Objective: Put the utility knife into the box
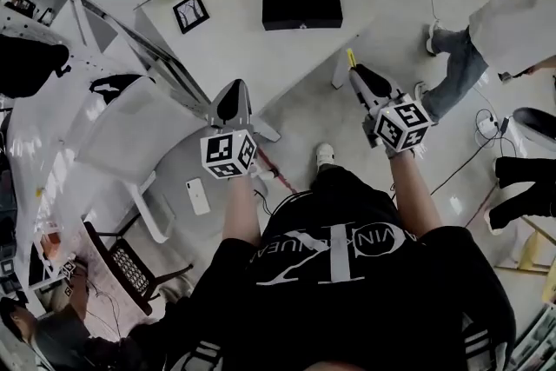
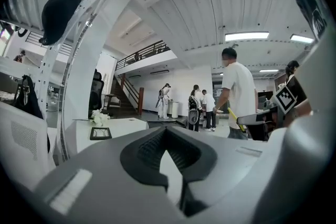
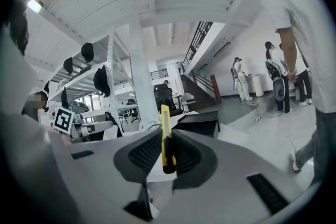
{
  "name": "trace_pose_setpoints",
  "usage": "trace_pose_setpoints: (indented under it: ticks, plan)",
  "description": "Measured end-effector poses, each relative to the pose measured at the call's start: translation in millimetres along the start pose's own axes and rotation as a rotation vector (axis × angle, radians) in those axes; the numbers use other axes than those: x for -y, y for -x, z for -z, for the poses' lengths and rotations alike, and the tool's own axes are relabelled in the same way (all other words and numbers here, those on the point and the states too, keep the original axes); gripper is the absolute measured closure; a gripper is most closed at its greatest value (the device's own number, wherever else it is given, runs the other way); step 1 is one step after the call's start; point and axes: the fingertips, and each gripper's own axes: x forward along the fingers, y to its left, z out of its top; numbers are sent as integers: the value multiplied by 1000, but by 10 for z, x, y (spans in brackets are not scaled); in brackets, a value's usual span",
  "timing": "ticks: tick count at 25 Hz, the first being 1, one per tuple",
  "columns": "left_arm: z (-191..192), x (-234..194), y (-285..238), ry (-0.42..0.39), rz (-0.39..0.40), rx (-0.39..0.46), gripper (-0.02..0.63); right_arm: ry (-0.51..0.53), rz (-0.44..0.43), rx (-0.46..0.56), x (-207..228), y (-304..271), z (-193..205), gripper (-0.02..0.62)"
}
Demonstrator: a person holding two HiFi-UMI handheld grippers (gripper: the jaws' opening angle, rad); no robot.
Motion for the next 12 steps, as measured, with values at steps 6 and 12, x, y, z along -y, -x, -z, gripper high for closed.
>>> trace_pose_setpoints:
  ticks: [6,12]
  plan:
    - [23,-25,-342,9,-15,-22,595,-7,-22,-21,267,-275,-40,526]
    - [11,-54,-633,0,-27,-36,595,-18,-45,-19,492,-502,-108,526]
